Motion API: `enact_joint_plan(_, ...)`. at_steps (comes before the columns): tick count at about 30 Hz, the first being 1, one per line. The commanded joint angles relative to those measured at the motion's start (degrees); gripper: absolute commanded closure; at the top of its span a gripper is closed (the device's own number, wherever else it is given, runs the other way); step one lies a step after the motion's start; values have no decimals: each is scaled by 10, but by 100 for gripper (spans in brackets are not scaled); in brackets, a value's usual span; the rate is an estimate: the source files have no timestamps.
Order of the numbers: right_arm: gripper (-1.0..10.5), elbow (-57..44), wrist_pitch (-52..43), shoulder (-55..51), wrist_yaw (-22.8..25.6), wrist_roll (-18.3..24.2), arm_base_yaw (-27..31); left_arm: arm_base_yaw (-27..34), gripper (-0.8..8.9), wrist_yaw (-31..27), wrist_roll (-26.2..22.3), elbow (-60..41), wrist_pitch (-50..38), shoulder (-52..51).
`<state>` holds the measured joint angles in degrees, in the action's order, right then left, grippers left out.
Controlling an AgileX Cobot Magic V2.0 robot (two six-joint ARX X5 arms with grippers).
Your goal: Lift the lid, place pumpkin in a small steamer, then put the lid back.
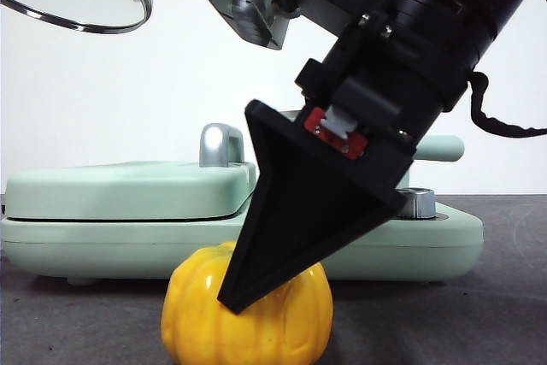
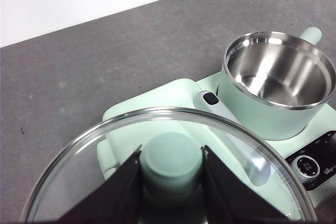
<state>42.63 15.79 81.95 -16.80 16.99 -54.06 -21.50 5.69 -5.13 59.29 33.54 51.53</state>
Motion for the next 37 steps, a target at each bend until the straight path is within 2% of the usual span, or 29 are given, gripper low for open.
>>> enact_joint_plan(1,569,12,10,7,3,-17,-7,-1,804,-2,-4,9,-19,2)
enact_joint_plan(5,569,37,49,-2,3,-28,-7,-1,804,-2,-4,9,-20,2)
enact_joint_plan(11,570,106,160,-23,4,-34,-6,-1,804,-2,-4,9,-29,2)
enact_joint_plan(18,575,232,317,-34,35,-95,6,-1,804,-2,-4,9,-32,2)
enact_joint_plan(22,579,313,384,-34,82,-125,23,-1,804,-2,-4,9,-34,2)
enact_joint_plan(26,579,387,435,-33,113,-157,54,-1,804,-2,-4,9,-34,2)
enact_joint_plan(29,579,428,454,-30,114,-164,83,-1,804,-2,-4,9,-34,2)
enact_joint_plan(37,579,518,470,22,113,-154,167,-1,804,-2,-4,9,-34,2)
